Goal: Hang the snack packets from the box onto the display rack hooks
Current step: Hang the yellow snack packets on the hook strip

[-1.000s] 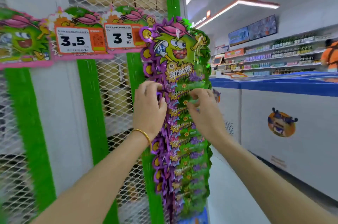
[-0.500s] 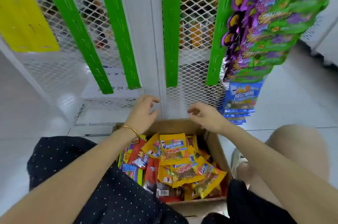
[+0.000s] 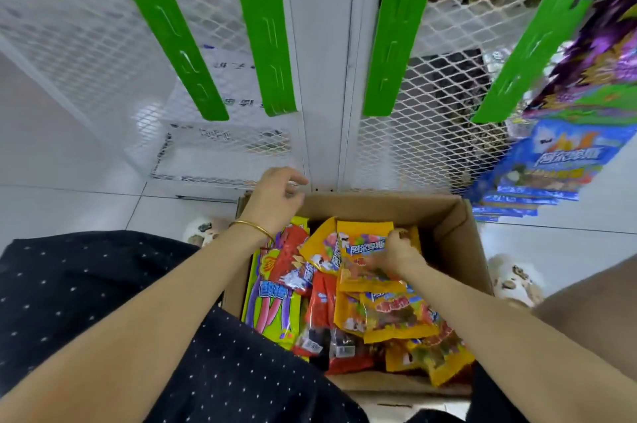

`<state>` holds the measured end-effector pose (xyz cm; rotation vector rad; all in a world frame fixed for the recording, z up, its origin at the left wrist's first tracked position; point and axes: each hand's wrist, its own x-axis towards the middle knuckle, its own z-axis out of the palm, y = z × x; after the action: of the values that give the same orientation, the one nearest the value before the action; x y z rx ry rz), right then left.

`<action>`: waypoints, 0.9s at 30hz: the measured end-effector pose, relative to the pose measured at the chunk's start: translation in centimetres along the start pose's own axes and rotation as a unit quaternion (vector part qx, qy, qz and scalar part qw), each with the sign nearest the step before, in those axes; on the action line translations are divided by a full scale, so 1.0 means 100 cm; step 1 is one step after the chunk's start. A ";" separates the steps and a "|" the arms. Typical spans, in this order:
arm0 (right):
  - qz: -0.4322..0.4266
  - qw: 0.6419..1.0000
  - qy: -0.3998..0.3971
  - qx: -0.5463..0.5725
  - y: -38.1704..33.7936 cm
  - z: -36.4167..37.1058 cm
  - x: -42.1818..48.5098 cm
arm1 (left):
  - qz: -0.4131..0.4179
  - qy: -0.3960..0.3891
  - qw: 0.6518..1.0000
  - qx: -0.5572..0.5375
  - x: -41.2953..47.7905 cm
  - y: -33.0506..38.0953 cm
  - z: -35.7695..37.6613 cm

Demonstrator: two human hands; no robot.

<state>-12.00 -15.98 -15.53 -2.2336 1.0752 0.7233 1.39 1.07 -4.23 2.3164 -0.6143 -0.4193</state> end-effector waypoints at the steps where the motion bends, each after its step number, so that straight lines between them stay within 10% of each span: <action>1: 0.012 1.000 0.019 0.003 -0.002 0.005 0.000 | -0.005 -0.005 1.000 -0.002 0.002 0.002 0.003; 11: 0.058 0.933 0.056 0.350 0.015 -0.013 0.000 | -0.025 -0.065 0.997 -0.022 0.006 0.020 0.027; 19: -0.118 0.858 -0.061 0.496 0.014 -0.089 -0.061 | -0.029 -0.090 0.988 -0.119 0.004 0.057 0.045; 27: -0.282 0.829 0.066 0.478 0.019 -0.183 -0.113 | 0.137 -0.044 0.978 -0.148 0.006 0.150 0.010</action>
<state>-15.47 -23.49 4.39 -1.5478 0.5489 -0.2252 -3.23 -9.45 5.47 1.9066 -0.8410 -0.4499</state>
